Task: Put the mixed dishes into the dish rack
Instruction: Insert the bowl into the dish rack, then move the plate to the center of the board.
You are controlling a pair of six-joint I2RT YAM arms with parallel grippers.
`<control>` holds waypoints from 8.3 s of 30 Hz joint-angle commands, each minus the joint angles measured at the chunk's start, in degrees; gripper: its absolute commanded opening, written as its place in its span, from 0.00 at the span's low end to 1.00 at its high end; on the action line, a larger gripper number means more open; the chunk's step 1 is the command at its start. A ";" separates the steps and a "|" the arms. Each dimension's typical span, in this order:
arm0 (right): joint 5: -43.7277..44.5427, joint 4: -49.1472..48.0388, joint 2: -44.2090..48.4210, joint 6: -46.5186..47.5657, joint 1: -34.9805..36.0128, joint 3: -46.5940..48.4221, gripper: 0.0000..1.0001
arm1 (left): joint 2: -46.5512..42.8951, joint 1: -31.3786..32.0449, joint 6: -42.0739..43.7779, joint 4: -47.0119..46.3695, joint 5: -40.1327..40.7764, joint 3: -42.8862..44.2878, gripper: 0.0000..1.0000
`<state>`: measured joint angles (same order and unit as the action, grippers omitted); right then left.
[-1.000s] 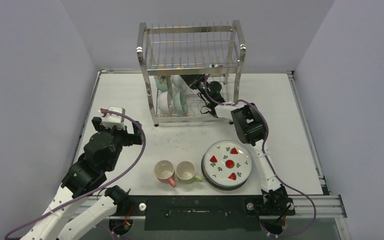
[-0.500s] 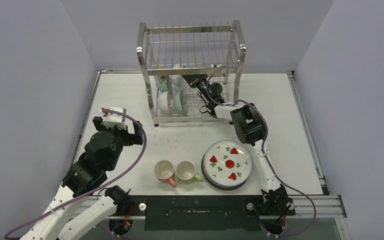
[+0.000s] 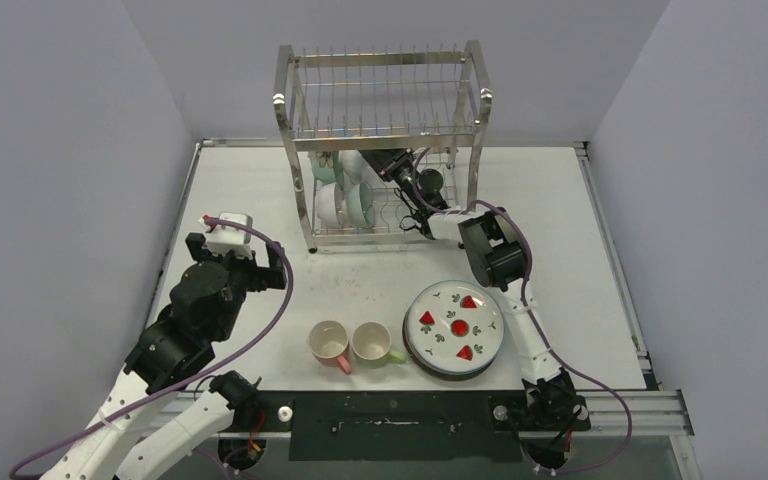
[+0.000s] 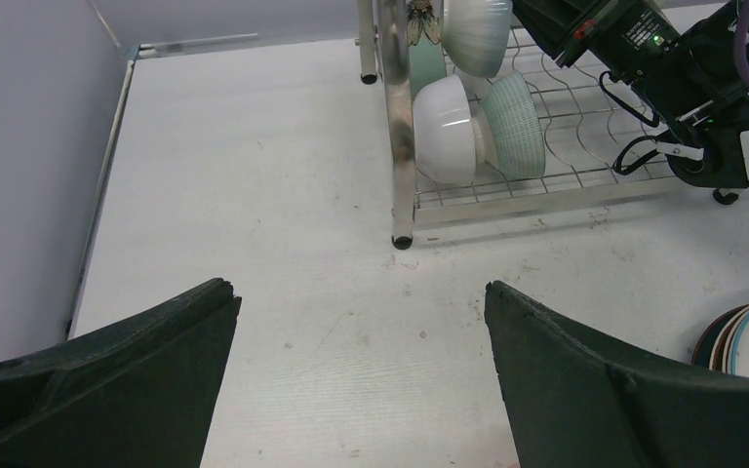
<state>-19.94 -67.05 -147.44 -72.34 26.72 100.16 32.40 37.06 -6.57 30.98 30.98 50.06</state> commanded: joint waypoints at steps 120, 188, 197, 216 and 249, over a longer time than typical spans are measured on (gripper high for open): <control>16.04 59.35 77.63 45.00 3.07 -54.08 0.61 | 4.63 -2.78 0.24 -2.03 -4.17 0.36 0.97; 43.41 123.66 93.56 10.92 19.82 -61.93 0.87 | 13.71 -2.96 -7.40 7.03 -24.53 1.42 0.97; 35.55 114.93 100.81 3.56 17.33 -72.51 0.99 | 13.41 -2.96 -8.36 6.94 -25.71 1.27 0.97; 32.39 105.56 110.00 -6.41 16.29 -82.03 0.99 | 15.23 -2.96 -8.37 6.81 -25.01 1.26 0.97; 25.32 59.32 74.07 11.83 8.57 -78.54 0.88 | 36.68 -3.61 -22.97 -12.68 -39.73 3.61 0.97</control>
<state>8.51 -3.75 -69.45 -65.28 36.16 22.13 65.36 33.93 -26.37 26.41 -6.96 51.37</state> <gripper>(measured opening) 0.881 0.971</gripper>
